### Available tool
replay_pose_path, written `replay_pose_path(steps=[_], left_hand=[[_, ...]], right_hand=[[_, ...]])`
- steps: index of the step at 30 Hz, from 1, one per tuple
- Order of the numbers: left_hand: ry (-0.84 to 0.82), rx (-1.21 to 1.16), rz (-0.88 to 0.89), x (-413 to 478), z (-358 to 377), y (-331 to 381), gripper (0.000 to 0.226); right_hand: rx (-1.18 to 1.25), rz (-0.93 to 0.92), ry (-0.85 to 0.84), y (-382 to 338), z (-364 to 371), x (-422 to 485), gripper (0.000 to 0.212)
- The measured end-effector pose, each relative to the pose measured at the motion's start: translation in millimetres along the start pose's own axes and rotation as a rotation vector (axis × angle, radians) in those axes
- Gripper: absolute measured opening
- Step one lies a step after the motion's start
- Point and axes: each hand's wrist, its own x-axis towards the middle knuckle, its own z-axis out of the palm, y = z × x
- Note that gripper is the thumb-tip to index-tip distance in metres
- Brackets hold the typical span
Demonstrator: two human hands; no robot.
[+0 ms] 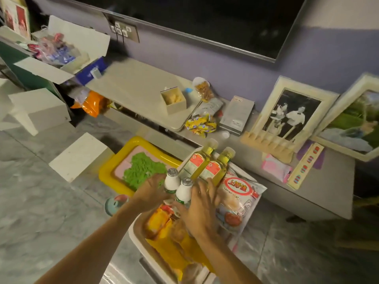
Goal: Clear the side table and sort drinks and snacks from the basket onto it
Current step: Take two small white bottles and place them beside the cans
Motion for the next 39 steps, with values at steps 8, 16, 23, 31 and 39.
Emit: replay_pose_path(steps=[8,16,23,31,39], left_hand=[[0.138,-0.149,0.077,-54.0,-34.8,28.2,0.069],[0.254,-0.232,0.198,-134.4,-164.4,142.5,0.062],[0.342,-0.233,0.417,-198.8,-296.4,304.6,0.054],[0.38,-0.262,0.543,-284.2,-353.9,426.3,0.06],[0.21,-0.246,0.815,-335.4,-328.7,542.2,0.061]], right_hand=[[0.416,0.108,-0.097,-10.6,-75.7,-10.8,0.066],[0.565,0.103,-0.091,-28.9,-278.5,-15.2,0.053],[0.457,0.017,0.15,-50.1,-487.1,1.5,0.056],[0.449,-0.027,0.289,-49.1,-656.9,-37.9,0.062],[0.403,0.069,0.453,-1.5,-751.6,-126.3,0.063]])
